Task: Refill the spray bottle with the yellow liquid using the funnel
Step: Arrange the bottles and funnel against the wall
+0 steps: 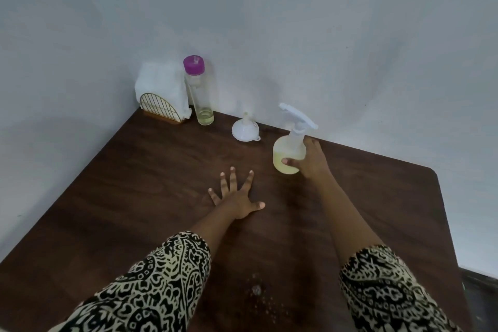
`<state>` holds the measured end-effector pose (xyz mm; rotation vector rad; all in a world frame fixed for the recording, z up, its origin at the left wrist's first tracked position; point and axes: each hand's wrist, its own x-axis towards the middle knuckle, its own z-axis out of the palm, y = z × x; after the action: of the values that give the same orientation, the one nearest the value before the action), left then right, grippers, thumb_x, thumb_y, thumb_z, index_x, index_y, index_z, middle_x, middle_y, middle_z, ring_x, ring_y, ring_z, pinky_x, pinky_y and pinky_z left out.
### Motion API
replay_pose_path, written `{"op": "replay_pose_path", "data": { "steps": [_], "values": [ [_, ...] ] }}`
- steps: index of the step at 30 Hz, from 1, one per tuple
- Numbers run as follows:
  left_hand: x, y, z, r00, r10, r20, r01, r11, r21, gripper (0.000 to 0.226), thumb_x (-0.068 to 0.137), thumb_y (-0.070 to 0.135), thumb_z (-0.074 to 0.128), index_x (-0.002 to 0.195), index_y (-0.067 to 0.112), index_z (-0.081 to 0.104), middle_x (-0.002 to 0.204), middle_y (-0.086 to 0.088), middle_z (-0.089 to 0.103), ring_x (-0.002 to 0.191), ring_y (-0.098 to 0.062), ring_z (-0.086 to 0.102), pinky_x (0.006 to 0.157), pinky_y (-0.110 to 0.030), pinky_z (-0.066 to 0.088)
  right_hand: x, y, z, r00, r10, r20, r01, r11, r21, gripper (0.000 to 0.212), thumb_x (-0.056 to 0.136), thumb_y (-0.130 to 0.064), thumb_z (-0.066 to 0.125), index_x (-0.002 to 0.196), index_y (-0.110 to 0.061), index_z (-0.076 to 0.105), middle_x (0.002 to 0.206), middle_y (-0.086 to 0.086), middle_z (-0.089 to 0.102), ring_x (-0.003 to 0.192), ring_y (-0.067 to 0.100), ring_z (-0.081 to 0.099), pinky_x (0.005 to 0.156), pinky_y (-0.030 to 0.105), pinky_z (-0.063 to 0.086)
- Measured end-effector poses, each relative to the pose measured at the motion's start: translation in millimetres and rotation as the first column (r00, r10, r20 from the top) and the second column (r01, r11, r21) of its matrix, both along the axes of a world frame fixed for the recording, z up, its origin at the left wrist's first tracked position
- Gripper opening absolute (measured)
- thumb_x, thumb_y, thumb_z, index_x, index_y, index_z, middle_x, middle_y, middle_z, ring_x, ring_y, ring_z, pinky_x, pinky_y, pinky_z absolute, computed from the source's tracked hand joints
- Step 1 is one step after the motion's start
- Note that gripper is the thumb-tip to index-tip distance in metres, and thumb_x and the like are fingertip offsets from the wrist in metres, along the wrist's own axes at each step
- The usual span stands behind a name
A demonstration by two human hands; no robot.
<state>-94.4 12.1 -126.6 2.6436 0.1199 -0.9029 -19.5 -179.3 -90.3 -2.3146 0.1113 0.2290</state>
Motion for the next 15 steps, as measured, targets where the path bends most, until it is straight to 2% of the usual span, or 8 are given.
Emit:
{"op": "replay_pose_path", "data": {
  "steps": [5, 9, 15],
  "values": [
    [1, 1, -3, 1.000, -0.011, -0.029, 0.011, 1.000, -0.005, 0.096, 0.083, 0.070, 0.049, 0.145, 0.048, -0.019, 0.150, -0.001, -0.043, 0.138, -0.033, -0.037, 0.108, -0.067, -0.010, 46, 0, 6, 0.999, 0.051, -0.001, -0.050, 0.985, -0.164, 0.085, 0.075, -0.041, 0.076, 0.143, -0.014, 0.032, 0.141, 0.016, 0.036, 0.130, 0.035, 0.033, 0.109, 0.043, 0.025],
    [3, 2, -3, 0.999, -0.014, -0.035, 0.014, 1.000, -0.009, 0.095, 0.083, 0.070, 0.049, 0.145, 0.048, -0.020, 0.150, 0.000, -0.044, 0.138, -0.032, -0.038, 0.109, -0.067, -0.010, 67, 1, 11, 0.999, 0.050, -0.015, -0.052, 0.984, -0.173, 0.088, 0.073, -0.040, 0.077, 0.143, -0.015, 0.031, 0.138, 0.017, 0.034, 0.126, 0.037, 0.039, 0.105, 0.045, 0.037],
    [3, 1, -2, 0.999, -0.007, -0.052, 0.008, 1.000, 0.015, 0.096, 0.083, 0.070, 0.050, 0.144, 0.049, -0.021, 0.149, 0.000, -0.044, 0.138, -0.031, -0.037, 0.110, -0.066, -0.009, 62, 4, 13, 0.999, 0.016, 0.039, -0.009, 0.986, -0.165, 0.081, 0.072, -0.033, 0.080, 0.137, -0.012, 0.036, 0.130, 0.015, 0.045, 0.119, 0.032, 0.048, 0.092, 0.039, 0.040]
  ]
}}
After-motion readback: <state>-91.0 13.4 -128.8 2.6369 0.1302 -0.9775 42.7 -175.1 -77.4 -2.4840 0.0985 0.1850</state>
